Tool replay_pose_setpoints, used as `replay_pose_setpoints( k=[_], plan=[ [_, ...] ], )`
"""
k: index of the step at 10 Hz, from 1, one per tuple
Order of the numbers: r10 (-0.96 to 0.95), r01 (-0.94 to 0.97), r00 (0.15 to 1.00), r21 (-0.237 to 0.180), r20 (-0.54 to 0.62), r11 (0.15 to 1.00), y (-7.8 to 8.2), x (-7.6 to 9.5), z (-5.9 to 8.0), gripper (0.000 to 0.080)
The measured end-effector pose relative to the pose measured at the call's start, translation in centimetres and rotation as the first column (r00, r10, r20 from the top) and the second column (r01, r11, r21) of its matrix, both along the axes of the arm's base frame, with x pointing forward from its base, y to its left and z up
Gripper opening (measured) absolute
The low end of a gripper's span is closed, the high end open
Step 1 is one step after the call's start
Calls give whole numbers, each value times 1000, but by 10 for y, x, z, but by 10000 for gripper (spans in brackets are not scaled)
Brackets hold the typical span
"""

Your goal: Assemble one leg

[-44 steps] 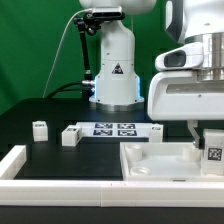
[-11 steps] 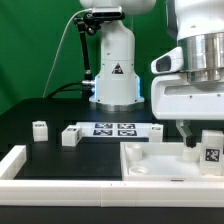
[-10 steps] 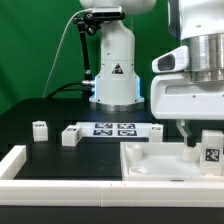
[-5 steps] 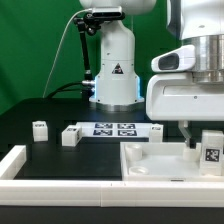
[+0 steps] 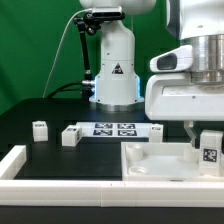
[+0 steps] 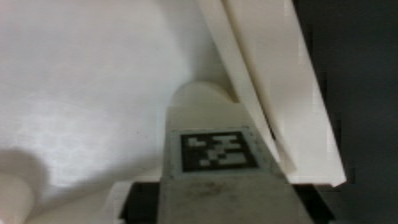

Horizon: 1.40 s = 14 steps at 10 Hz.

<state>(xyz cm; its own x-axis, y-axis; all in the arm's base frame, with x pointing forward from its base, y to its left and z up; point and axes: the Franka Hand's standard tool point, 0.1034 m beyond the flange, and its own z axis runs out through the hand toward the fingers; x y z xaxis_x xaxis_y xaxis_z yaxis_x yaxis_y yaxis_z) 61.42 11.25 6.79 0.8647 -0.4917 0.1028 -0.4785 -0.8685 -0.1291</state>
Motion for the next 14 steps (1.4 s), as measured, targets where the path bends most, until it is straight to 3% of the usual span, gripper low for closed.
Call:
replay_pose_setpoints(
  k=[4, 6, 9, 10, 11, 14],
  plan=[
    [-438, 434, 898, 94, 31, 896, -5, 1, 0, 294],
    [-636, 629, 771, 154, -5, 762, -2, 0, 0, 297],
    [-879, 875, 463, 217, -117, 432, 3, -1, 0, 302],
    [-906, 905, 400, 217, -137, 367, 4, -1, 1, 302],
    [-953, 957, 235, 219, -192, 191, 4, -2, 1, 302],
    [-968, 977, 9, 208, -250, -45, -4, -2, -2, 302]
  ],
)
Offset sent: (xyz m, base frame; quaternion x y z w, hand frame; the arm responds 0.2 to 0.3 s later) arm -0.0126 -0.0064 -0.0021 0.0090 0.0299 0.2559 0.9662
